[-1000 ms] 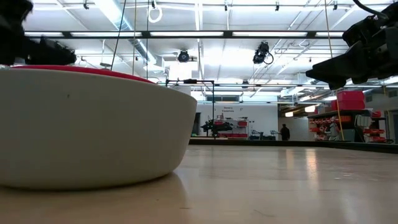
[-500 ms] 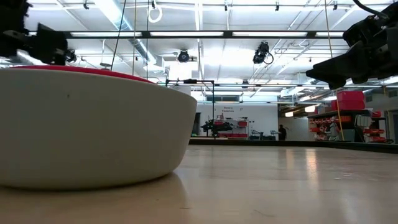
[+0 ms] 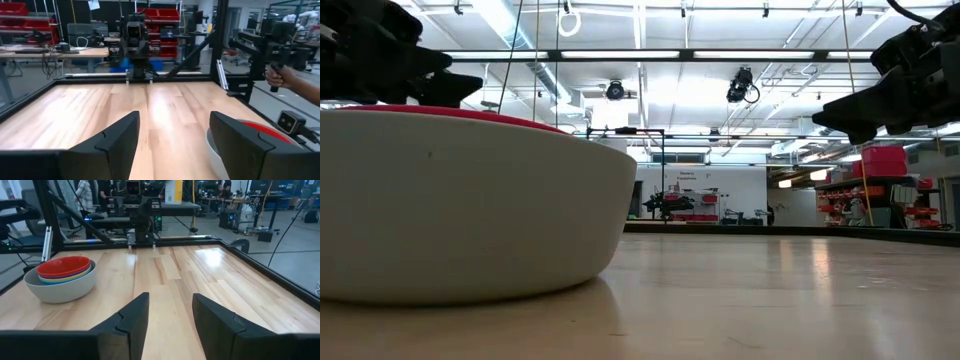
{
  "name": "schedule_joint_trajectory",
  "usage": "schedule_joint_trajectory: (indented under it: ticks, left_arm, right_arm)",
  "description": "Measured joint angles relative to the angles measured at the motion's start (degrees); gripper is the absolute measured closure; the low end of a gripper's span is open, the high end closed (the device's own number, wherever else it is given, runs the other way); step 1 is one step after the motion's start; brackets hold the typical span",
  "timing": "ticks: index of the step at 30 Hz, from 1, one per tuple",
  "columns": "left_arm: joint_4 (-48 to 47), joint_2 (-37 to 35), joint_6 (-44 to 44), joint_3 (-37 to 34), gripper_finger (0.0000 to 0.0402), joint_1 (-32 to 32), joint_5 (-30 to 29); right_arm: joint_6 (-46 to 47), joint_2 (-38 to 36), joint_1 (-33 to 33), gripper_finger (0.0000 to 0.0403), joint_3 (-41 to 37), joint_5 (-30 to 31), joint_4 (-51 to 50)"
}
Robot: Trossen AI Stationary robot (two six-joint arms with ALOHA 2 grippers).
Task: Nest bowls inside each other
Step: Return to Home Position
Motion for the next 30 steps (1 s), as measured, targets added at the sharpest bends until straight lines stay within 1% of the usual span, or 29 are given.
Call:
schedule_joint_trajectory:
  ticks: [5, 7, 9, 11, 14, 17, 18, 23, 25, 27, 30]
  left_arm:
    - [-0.95, 0.02, 0.68, 0.17, 0.0152, 0.53, -0.51]
    - [-2.75, 0.04, 0.73, 0.72, 0.0152, 0.53, -1.5]
    - [-3.11, 0.02, 0.29, 0.85, 0.0152, 0.53, -1.55]
    - [-3.17, 0.04, 0.26, 0.87, 0.0152, 0.53, -1.49]
    - [-3.25, 0.04, 0.24, 0.89, 0.0152, 0.53, -1.51]
    - [-3.33, 0.02, 0.22, 0.92, 0.0152, 0.53, -1.45]
    - [-3.35, 0.02, 0.21, 0.92, 0.0152, 0.51, -1.4]
    - [-3.37, 0.24, -0.86, 0.94, 0.0152, 0.51, -1.27]
    - [-3.38, 0.09, -0.94, 0.95, 0.0152, 0.51, -1.29]
    - [-3.46, 0.09, -0.82, 0.98, 0.0152, 0.51, -1.32]
    - [-3.52, 0.08, -0.5, 0.98, 0.0152, 0.51, -1.55]
  right_arm:
    - [0.82, -0.02, 0.0, 0.0243, 0.0, -1.09, 1.32]
    - [-0.17, -0.22, -0.02, 0.0245, 0.0, -5.3, 4.57]
    - [-3.21, -1.24, -0.02, 0.0246, 0.0, -11.15, 7.64]
    - [-4.88, -3.36, 0.03, 0.0246, 0.31, -13.44, 7.65]
    - [-5.74, -7.47, -0.01, 0.0243, 2.18, -12.9, 1.26]
    - [-5.66, -7.43, 0.0, 0.0241, 4.37, -12.85, -5.31]
    - [-5.23, -7.43, 0.0, 0.024, 4.76, -12.29, -5.89]
    - [-3.07, -7.45, 0.0, 0.0243, 4.15, -8.73, -6.71]
    - [-3.2, -7.45, 0.03, 0.0245, 2.78, -8.62, -4.76]
    - [-4.1, -7.45, 0.05, 0.0246, 0.54, -8.87, -0.45]
    - [-4.95, -7.45, 0.05, 0.0246, -0.02, -8.79, 0.44]
